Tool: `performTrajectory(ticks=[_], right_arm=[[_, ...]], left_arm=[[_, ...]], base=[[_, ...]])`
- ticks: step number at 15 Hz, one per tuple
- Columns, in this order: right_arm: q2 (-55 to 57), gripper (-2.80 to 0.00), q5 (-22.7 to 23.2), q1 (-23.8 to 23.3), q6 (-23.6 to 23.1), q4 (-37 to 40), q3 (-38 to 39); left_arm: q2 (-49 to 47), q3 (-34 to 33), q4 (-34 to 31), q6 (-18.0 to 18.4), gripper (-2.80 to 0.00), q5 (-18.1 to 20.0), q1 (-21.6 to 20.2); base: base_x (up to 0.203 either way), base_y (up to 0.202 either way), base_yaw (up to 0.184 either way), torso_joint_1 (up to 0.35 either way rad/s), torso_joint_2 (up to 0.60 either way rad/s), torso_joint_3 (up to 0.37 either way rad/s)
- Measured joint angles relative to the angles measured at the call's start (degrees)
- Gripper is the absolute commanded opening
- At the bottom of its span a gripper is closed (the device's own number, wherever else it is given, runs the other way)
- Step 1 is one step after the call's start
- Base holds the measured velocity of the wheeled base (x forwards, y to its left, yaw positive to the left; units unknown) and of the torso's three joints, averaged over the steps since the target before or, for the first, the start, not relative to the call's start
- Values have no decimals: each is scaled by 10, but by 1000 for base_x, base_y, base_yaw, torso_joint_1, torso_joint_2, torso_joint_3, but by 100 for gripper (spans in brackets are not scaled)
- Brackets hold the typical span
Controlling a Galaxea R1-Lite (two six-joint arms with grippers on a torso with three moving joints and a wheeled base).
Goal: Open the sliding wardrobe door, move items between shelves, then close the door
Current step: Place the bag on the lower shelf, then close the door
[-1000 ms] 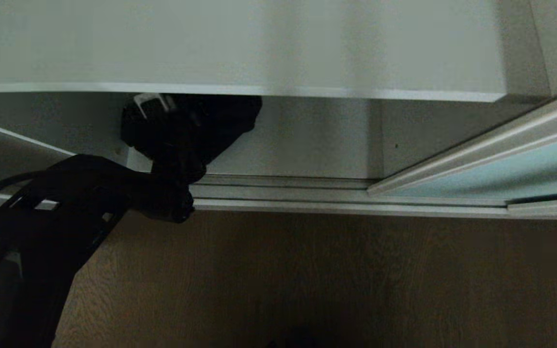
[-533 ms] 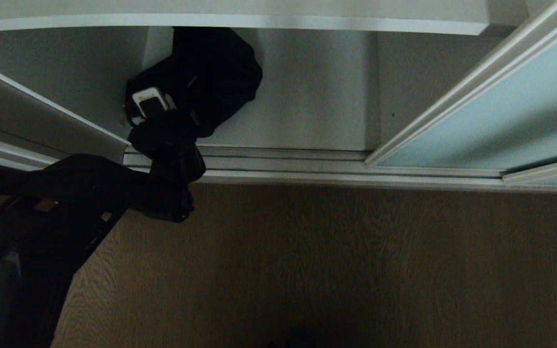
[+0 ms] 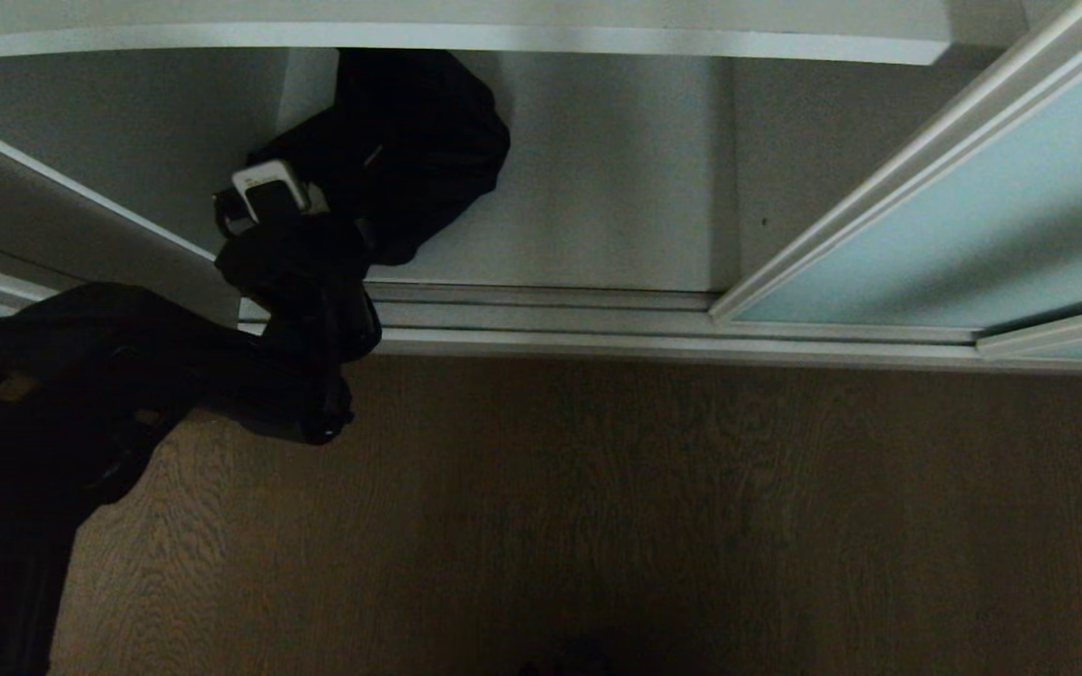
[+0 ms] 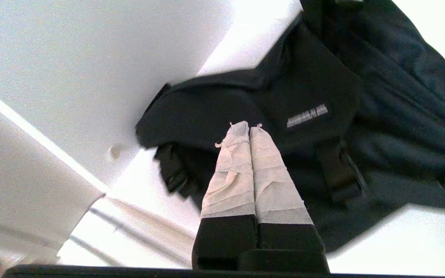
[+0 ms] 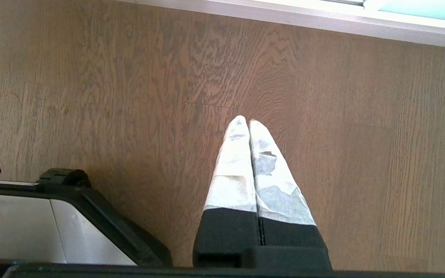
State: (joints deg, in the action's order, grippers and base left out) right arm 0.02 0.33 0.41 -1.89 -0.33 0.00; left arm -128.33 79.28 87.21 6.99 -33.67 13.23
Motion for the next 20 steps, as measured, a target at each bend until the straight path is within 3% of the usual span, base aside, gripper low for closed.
performTrajectory(ticks=[8,13,16,20], right_arm=[[0,-280,0,0,0,0,0],[0,-280,0,0,0,0,0],[0,-280,0,0,0,0,0],[0,-280,0,0,0,0,0]], left_arm=[[199,-295,0,6,-280,-4,10],[383,-438,-28,84,-280,-4,7],[527,-477,-110,126,-280,-5,4],[774,-495,-339,144,-280,-3,-8]], base=[[0,0,0,0,0,0],[0,0,0,0,0,0],[0,0,0,0,0,0],[0,0,0,0,0,0]])
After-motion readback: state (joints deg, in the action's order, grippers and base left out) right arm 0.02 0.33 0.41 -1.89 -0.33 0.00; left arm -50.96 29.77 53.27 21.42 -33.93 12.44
